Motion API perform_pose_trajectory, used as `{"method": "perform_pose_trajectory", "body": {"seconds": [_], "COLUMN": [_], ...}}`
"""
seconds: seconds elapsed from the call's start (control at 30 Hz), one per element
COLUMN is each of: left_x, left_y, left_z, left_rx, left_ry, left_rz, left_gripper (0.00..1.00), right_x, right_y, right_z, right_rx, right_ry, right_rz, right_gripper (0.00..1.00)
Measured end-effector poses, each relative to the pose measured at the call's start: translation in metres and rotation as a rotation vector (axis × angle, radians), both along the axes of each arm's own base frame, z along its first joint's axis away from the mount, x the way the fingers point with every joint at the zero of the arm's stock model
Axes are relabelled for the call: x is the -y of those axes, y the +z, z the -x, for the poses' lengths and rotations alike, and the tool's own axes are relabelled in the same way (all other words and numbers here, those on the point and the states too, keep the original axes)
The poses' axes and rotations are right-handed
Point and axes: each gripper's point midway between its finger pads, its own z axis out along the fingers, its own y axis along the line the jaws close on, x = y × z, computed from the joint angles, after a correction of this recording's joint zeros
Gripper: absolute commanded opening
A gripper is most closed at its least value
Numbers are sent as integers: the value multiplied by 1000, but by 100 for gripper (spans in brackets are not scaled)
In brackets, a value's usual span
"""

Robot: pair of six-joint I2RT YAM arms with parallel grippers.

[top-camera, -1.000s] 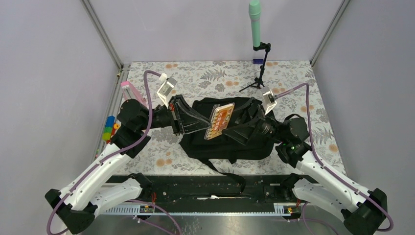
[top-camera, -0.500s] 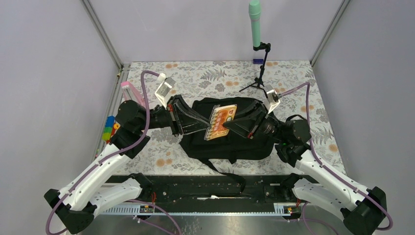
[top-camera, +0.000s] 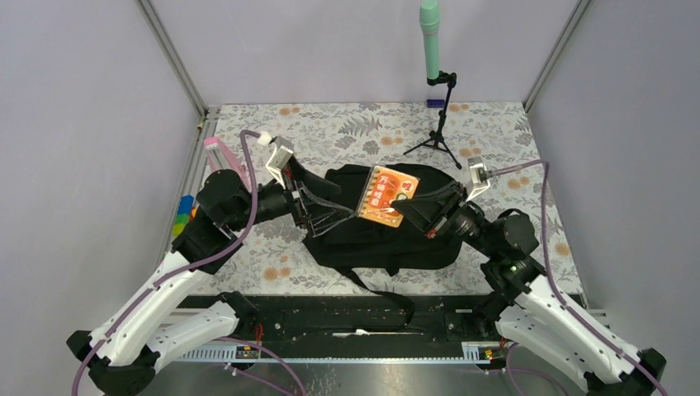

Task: Pack the student bag
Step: Pick up the stationery from the center of the board, then adjust the stationery at the center of the board.

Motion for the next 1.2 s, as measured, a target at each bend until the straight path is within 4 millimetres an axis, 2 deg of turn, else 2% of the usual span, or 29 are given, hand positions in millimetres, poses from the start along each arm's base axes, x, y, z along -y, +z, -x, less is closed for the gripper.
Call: {"method": "perform_pose_trajectory", "body": {"seconds": [0.2,0.3,0.43,0.53,0.63,0.73,0.8,0.87,1.03,1.2], "left_x": [-26,-28,-11,4,16,29,34,33,26,32], "left_y": [-34,-58,-114,-164,-198,-210,-214,-218,-223,-221], "left_z": [-56,-84,-119,-134,-138,-141,-140,-140,-132,-106], "left_rx": [-26,-81,-200,-279,-315,-317,-314,-316,-338,-383], "left_ry": [350,460,521,535,539,529,523,530,544,485], "left_rz": [-136,-205,-352,-491,-623,-681,-705,-729,-755,-699], "left_gripper": [92,90,88,87,87,82,74,69,69,64], "right_x": [38,56,80,94,107,112,113,113,112,112], "right_y": [-36,-59,-104,-130,-138,-140,-142,-146,-153,-155], "right_z": [-50,-68,-84,-85,-82,-78,-77,-76,-75,-74], "right_rx": [-171,-234,-326,-374,-388,-390,-391,-395,-405,-408], "right_ry": [-381,-518,-657,-712,-752,-761,-759,-755,-747,-745], "right_rz": [237,371,575,677,707,705,703,705,718,722], "right_gripper": [0,0,0,0,0,0,0,0,0,0]}}
